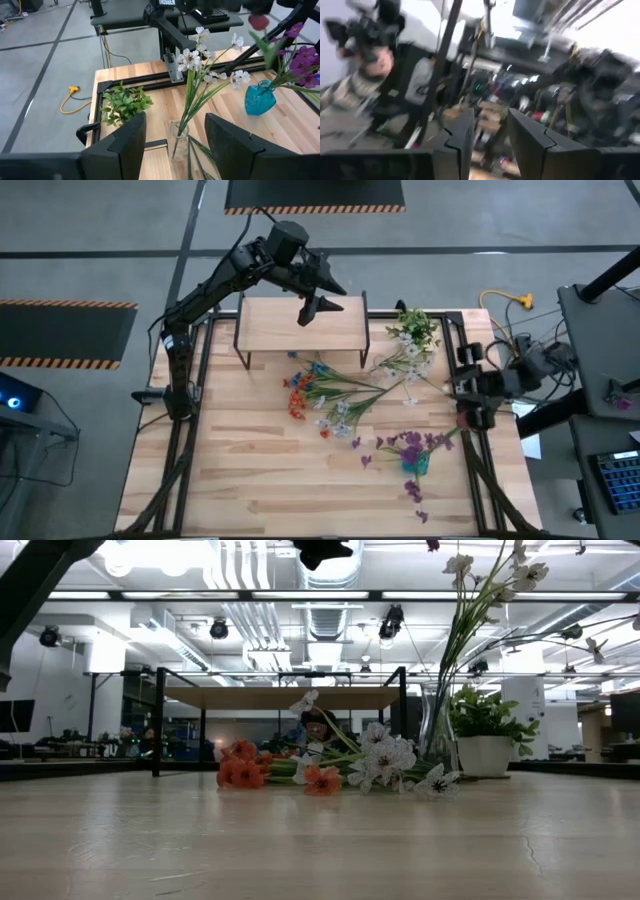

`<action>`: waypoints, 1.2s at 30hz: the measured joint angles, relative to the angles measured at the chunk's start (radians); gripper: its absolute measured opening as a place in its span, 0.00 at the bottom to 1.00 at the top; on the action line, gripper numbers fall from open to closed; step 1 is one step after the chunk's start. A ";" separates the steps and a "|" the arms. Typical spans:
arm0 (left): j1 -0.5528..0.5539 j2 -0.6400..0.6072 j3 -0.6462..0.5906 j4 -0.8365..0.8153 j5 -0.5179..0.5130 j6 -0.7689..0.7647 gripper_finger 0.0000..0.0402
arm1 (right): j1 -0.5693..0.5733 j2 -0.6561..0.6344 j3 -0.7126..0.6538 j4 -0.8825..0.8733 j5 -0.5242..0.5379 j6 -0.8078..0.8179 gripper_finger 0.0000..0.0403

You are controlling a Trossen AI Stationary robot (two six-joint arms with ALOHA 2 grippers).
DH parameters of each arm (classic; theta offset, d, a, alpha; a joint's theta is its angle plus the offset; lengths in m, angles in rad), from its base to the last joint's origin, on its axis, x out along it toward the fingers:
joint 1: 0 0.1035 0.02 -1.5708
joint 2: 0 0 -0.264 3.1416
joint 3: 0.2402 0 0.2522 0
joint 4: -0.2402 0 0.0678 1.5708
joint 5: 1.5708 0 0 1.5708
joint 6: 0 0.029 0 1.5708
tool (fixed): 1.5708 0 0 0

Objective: Pick and place flowers into a vace then onto a shelf
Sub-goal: Put the white flowers into the blue flower vase

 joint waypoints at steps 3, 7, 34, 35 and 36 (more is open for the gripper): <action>0.000 0.000 0.000 -0.001 0.000 0.000 0.46 | -0.027 -0.032 -0.021 -0.030 -0.016 0.011 0.27; 0.001 0.000 0.000 -0.001 0.000 -0.002 0.46 | -0.046 -0.062 -0.041 0.148 -0.031 0.036 0.27; -0.025 -0.057 0.000 -0.066 -0.026 -0.010 0.46 | -0.048 -0.251 -0.221 -0.046 0.278 0.101 0.27; -0.031 -0.061 0.000 -0.066 -0.030 -0.010 0.46 | -0.047 -0.249 -0.226 -0.055 0.279 0.111 0.27; -0.037 -0.069 0.000 -0.066 -0.037 -0.011 0.46 | -0.048 -0.248 -0.227 -0.051 0.279 0.116 0.27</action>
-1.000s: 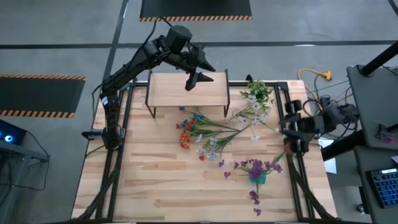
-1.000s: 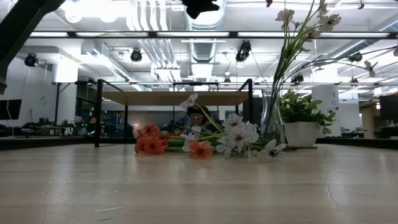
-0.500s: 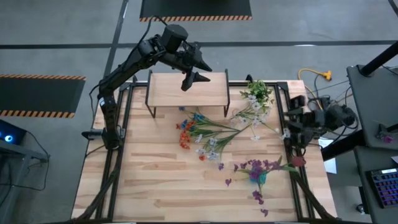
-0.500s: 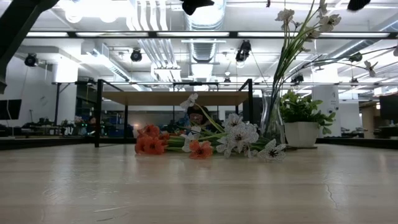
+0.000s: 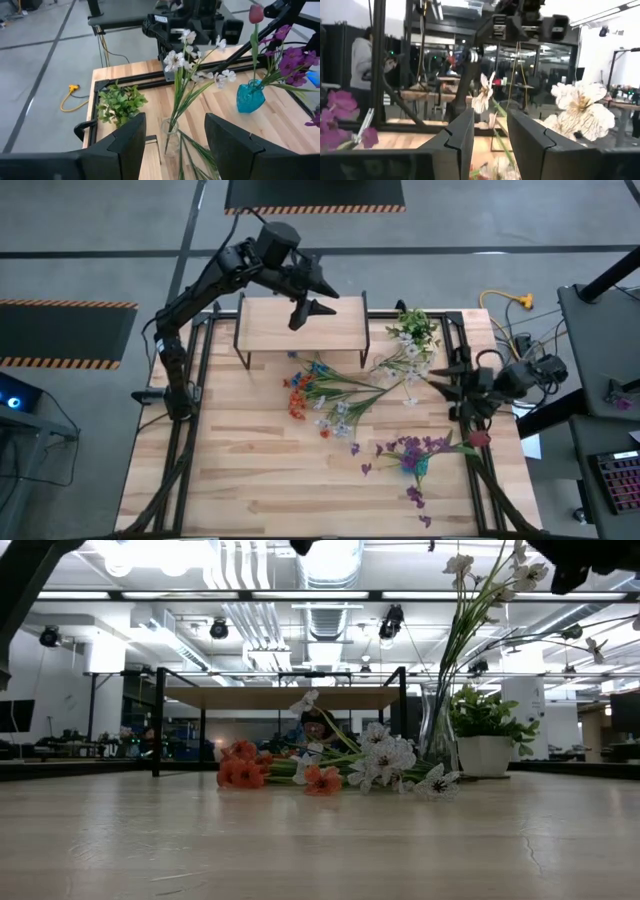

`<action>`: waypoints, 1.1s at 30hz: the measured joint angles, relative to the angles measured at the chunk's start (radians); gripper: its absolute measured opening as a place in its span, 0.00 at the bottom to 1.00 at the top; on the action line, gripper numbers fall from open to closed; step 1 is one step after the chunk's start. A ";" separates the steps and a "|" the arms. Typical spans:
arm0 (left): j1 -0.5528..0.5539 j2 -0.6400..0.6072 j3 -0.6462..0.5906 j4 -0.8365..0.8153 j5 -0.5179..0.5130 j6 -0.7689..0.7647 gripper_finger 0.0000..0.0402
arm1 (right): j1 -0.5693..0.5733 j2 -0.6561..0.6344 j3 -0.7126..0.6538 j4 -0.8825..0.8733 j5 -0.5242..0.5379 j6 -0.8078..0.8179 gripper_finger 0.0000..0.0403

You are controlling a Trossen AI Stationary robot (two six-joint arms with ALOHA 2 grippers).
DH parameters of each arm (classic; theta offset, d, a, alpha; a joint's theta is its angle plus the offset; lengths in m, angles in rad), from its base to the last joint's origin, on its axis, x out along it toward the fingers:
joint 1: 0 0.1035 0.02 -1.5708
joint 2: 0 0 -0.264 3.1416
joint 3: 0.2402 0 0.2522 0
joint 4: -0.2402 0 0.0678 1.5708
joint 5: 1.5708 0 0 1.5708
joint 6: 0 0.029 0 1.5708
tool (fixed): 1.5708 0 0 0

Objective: Pick and place flowers into a vace then onto a shelf
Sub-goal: Put the white flowers into the blue flower vase

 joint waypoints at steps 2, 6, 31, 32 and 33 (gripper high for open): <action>-0.017 -0.022 0.000 -0.009 -0.030 -0.001 0.46 | 0.000 0.000 -0.003 0.015 0.000 0.003 0.27; -0.046 -0.083 0.000 -0.140 -0.102 -0.013 0.46 | 0.000 0.000 -0.014 0.002 0.000 0.001 0.27; -0.251 -0.953 -1.330 0.722 -0.588 -0.190 0.46 | 0.000 0.009 0.059 -0.070 -0.002 -0.024 0.27; -0.252 -0.989 -1.415 0.796 -0.585 -0.184 0.46 | 0.000 0.011 0.059 -0.071 -0.002 -0.024 0.27; -0.252 -1.018 -1.502 0.880 -0.585 -0.179 0.46 | 0.000 0.012 0.060 -0.071 -0.002 -0.024 0.27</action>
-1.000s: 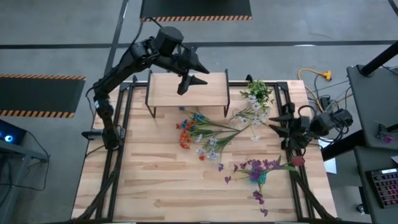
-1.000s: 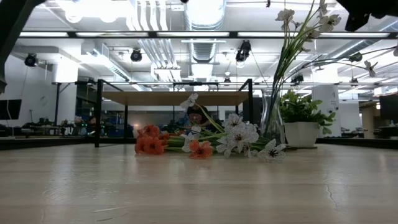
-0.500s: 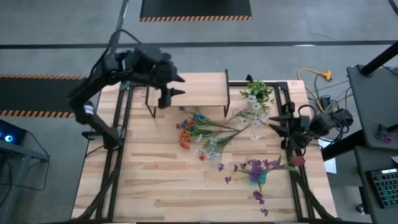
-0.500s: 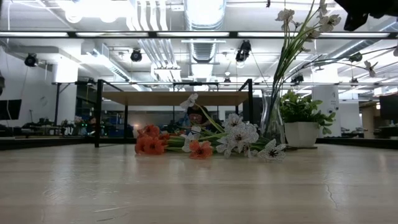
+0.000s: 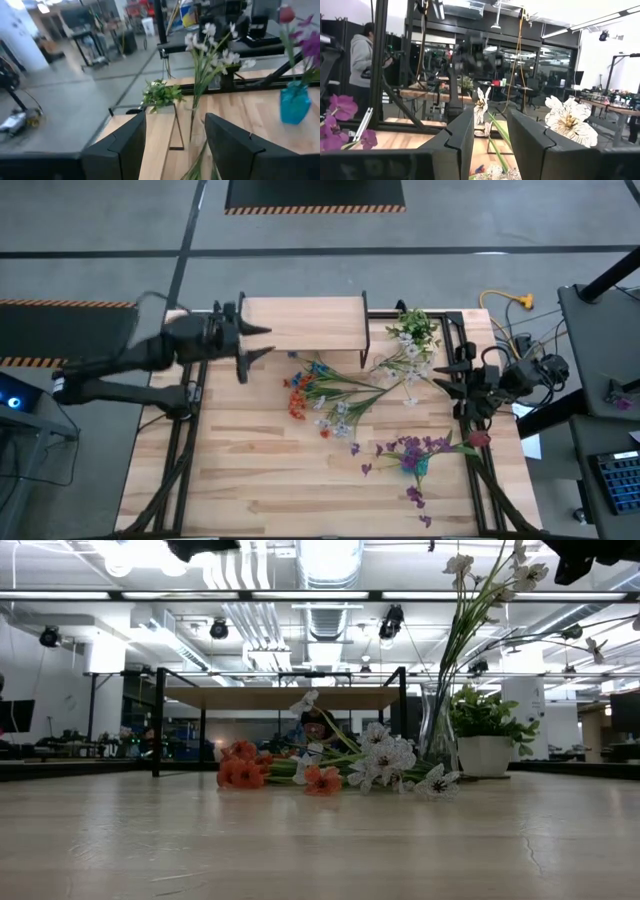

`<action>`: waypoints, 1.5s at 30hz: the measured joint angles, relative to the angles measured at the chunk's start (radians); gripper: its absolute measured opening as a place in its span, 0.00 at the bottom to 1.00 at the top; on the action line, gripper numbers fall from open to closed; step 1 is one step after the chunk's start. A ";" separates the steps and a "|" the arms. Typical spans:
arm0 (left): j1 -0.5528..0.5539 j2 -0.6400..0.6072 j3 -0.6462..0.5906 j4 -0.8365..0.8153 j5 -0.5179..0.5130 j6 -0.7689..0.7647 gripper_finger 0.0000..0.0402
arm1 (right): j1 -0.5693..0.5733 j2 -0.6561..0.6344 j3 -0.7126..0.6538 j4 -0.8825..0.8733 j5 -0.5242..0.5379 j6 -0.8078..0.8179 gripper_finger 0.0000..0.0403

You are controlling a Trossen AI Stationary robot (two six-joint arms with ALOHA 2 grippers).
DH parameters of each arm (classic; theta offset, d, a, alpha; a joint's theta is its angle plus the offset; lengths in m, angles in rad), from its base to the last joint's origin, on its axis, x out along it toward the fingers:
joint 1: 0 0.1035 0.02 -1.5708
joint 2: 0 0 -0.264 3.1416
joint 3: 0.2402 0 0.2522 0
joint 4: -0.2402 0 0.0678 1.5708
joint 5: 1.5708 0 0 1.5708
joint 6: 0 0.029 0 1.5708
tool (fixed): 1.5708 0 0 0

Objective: Pick and place flowers into a vace then onto a shelf
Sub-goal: Put the white flowers into the blue flower vase

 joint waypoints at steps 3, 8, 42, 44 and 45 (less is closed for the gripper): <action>0.001 -0.068 -0.224 0.256 -0.001 0.033 0.46 | 0.000 0.002 0.002 0.001 0.000 0.000 0.27; 0.002 -0.172 -0.460 0.625 -0.001 0.093 0.46 | 0.000 0.001 0.002 0.000 0.000 0.000 0.27; 0.048 -0.182 -0.463 0.245 -0.089 0.037 0.46 | 0.000 0.001 0.002 -0.023 0.000 -0.004 0.27; 0.054 -0.205 -0.523 0.326 -0.090 0.030 0.46 | 0.000 0.001 0.002 -0.023 0.001 -0.008 0.27; 0.055 -0.217 -0.553 0.374 -0.094 0.029 0.46 | 0.000 0.001 0.002 -0.023 0.000 -0.008 0.27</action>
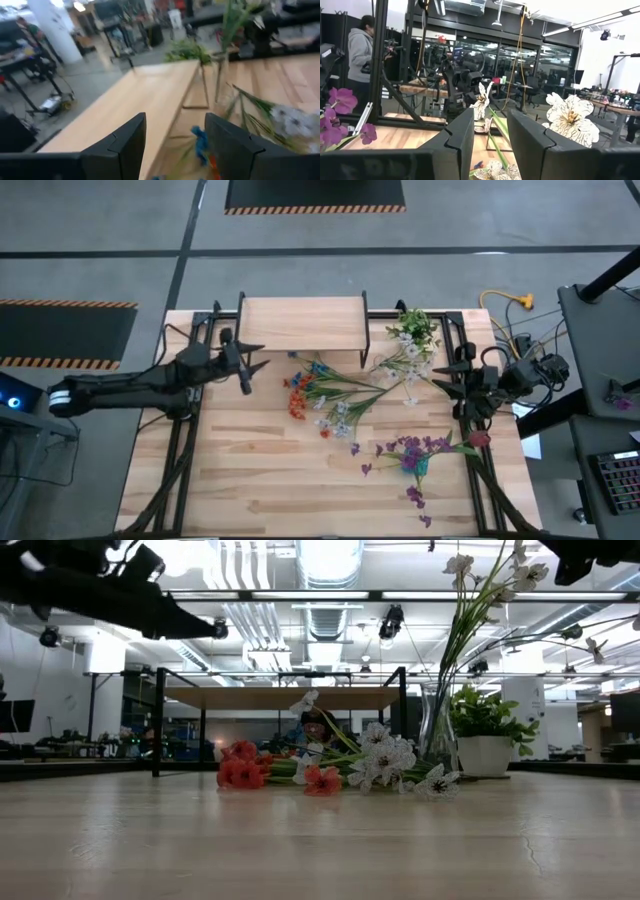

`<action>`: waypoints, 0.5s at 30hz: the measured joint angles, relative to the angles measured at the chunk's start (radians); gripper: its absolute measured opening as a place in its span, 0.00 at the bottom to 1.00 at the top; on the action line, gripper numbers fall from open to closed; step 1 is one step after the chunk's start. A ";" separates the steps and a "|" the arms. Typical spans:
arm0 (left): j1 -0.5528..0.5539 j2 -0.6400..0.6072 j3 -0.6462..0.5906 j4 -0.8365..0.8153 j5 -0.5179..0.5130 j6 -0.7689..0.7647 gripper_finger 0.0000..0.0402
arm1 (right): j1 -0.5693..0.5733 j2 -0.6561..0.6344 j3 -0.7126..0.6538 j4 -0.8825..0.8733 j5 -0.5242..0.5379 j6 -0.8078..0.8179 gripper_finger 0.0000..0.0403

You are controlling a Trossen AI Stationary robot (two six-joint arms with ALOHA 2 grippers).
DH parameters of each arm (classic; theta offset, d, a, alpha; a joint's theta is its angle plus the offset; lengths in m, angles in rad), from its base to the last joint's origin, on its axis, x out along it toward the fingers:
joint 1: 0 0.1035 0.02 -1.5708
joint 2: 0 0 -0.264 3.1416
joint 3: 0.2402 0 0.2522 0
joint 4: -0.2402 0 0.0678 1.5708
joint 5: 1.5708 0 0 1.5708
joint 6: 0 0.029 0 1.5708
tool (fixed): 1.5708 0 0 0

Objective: Pick and place flowers into a vace then onto a shelf
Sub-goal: Put the white flowers into the blue flower vase

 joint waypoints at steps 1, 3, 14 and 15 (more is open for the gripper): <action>-0.001 -0.011 -0.026 0.046 0.002 -0.001 0.46 | 0.000 0.000 0.000 0.000 0.000 0.000 0.27; -0.001 -0.019 -0.064 0.129 0.004 -0.001 0.46 | 0.000 0.000 0.000 0.000 0.000 -0.009 0.27; 0.009 0.020 -0.078 0.151 -0.042 0.012 0.47 | 0.000 0.000 0.000 0.017 0.000 -0.026 0.27; 0.013 0.031 -0.064 0.145 -0.044 0.018 0.47 | 0.000 0.000 0.000 0.019 0.000 -0.028 0.27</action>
